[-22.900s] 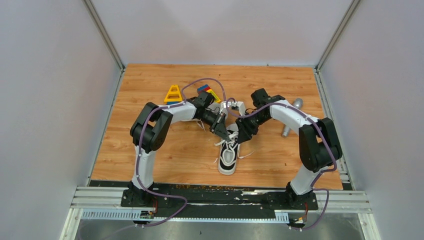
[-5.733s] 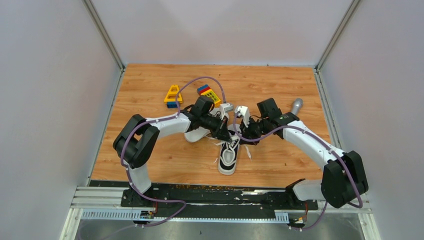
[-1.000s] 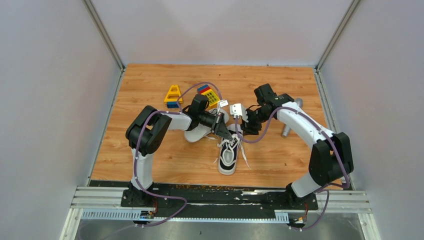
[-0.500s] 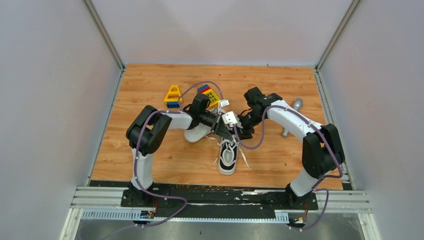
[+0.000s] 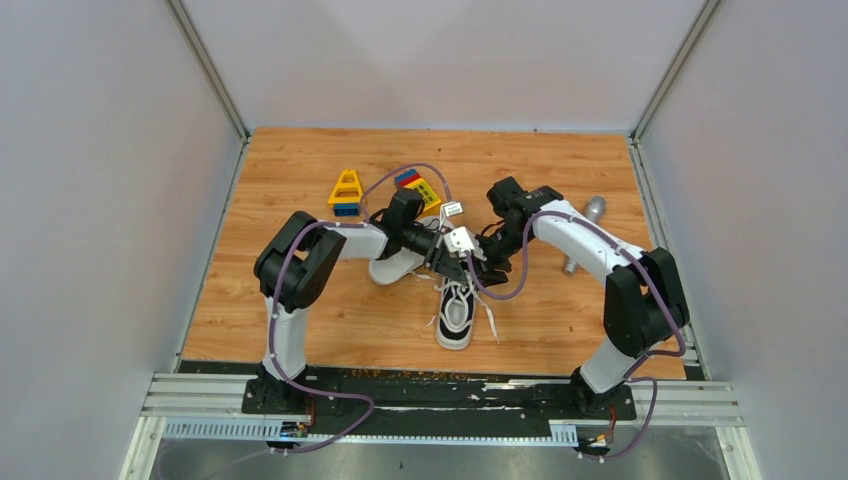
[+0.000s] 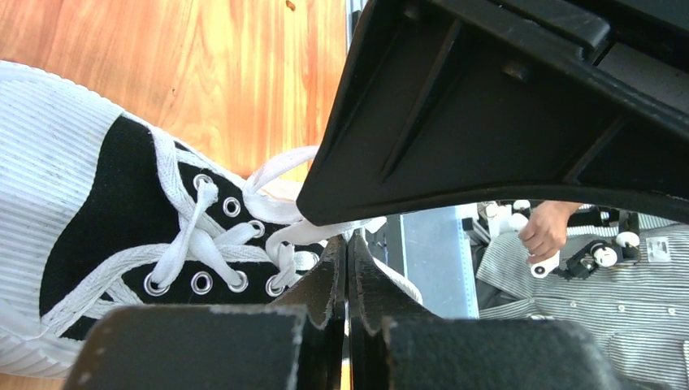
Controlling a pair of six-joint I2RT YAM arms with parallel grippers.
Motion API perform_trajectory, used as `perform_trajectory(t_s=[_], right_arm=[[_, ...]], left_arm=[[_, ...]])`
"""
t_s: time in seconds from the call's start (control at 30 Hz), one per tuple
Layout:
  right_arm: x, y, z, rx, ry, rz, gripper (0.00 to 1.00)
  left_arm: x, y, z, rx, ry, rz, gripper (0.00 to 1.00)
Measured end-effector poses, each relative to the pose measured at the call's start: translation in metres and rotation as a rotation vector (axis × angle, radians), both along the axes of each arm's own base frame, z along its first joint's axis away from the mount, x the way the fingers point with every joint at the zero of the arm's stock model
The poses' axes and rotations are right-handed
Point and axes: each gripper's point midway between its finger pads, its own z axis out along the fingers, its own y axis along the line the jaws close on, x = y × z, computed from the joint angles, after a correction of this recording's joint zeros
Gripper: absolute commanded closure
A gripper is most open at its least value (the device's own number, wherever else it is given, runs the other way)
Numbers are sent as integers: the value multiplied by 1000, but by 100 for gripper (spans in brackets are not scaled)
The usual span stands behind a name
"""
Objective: Tie the shoes
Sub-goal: Cross the shoelace with the shoelace.
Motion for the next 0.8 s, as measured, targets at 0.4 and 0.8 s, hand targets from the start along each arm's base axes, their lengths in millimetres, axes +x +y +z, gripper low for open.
perform_trajectory(t_s=[0.4,0.8], right_arm=[[3,8,1,12,52,-8,51],[-1,11,1,10,122,-31,53]], left_arm=[[-1,0,3,-9,-2,-18,100],[-2,0,5,-15,-3,-33,100]])
